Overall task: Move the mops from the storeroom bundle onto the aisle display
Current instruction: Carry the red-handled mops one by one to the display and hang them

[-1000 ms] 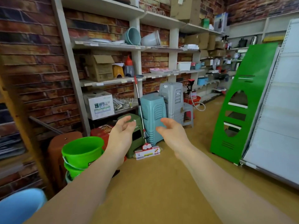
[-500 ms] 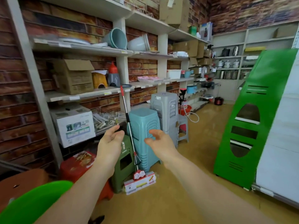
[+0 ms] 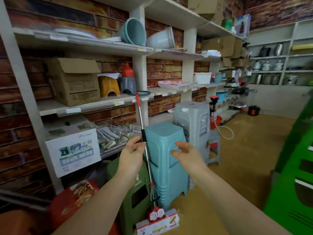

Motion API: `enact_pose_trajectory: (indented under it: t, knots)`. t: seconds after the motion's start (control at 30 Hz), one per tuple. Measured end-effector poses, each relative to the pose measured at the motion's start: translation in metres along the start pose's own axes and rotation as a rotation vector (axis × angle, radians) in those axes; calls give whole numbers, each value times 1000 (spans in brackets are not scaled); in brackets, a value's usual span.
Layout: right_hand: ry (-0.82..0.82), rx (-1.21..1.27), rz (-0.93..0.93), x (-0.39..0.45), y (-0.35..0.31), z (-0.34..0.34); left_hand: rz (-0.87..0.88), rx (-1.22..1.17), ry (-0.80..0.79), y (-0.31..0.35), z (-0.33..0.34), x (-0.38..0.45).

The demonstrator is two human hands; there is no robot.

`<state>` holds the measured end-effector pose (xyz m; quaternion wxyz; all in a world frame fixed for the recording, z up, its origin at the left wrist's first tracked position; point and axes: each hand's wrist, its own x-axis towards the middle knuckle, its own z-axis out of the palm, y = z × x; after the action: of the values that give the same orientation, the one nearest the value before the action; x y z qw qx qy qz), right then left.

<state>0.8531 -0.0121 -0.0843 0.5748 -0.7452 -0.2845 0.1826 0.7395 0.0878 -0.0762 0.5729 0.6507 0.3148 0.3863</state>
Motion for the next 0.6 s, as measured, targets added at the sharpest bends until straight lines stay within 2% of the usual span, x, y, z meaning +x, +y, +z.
enact_pose_trajectory:
  t: [0.33, 0.6]
  knots:
    - [-80, 38, -19, 202, -16, 40, -52, 10, 66, -16, 29, 182]
    - [-57, 17, -11, 344, -17, 92, -64, 2, 55, -49, 29, 339]
